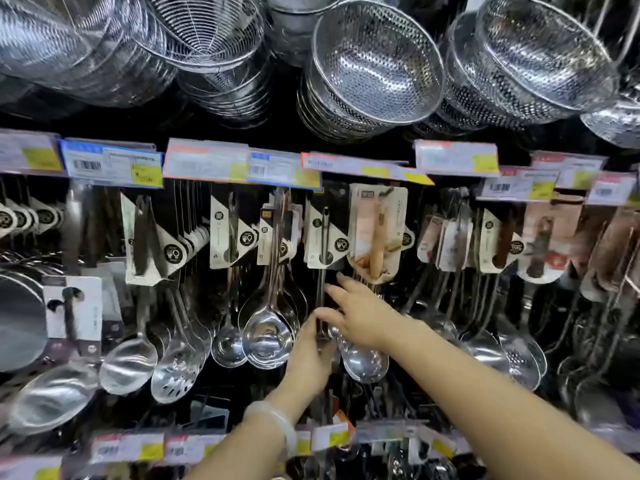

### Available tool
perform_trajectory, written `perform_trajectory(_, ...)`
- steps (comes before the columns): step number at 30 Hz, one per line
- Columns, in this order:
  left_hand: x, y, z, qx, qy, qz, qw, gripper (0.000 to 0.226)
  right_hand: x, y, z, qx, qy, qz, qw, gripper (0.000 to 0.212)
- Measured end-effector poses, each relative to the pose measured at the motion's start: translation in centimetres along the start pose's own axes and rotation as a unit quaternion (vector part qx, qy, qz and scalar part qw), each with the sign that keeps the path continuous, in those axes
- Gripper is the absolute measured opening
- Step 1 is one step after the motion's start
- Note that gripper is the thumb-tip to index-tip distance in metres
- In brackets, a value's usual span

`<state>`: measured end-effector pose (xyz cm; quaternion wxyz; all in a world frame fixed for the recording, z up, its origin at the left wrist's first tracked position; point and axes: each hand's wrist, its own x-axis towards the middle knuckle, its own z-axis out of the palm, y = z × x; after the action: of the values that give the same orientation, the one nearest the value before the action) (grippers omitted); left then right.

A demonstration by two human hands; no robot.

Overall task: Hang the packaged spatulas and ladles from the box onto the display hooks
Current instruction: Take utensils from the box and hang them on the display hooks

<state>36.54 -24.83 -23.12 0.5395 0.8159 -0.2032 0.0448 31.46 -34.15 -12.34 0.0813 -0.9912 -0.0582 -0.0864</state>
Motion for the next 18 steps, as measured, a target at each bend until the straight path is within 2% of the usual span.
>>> perform_trajectory(3,-3.0,0.5,0.3,0.061,-0.031,0.034,0.997,0.061,-4.5,1.1,1.0,0.030,-0.008,0.022,0.999,0.062)
perform_trajectory(7,-6.4,3.1,2.3,0.209,-0.050,0.154,0.964,0.065,-11.3,4.9,3.6,0.008,-0.021,0.088,0.996,0.054)
perform_trajectory(11,-9.1,6.7,7.9,0.277,-0.141,0.232,0.922,0.069,-17.5,10.7,5.4,-0.033,-0.041,0.219,0.974,0.079)
perform_trajectory(15,-11.7,9.7,15.7,0.323,-0.233,0.285,0.872,0.067,-24.7,16.0,5.7,-0.023,-0.014,0.325,0.945,0.067)
perform_trajectory(17,-13.3,10.8,20.2,0.339,-0.284,0.289,0.849,0.069,-28.2,18.5,5.5,-0.045,-0.030,0.361,0.931,0.085)
perform_trajectory(18,-14.2,11.5,22.5,0.347,-0.307,0.294,0.836,0.070,-30.0,19.8,5.4,-0.062,-0.045,0.371,0.925,0.087)
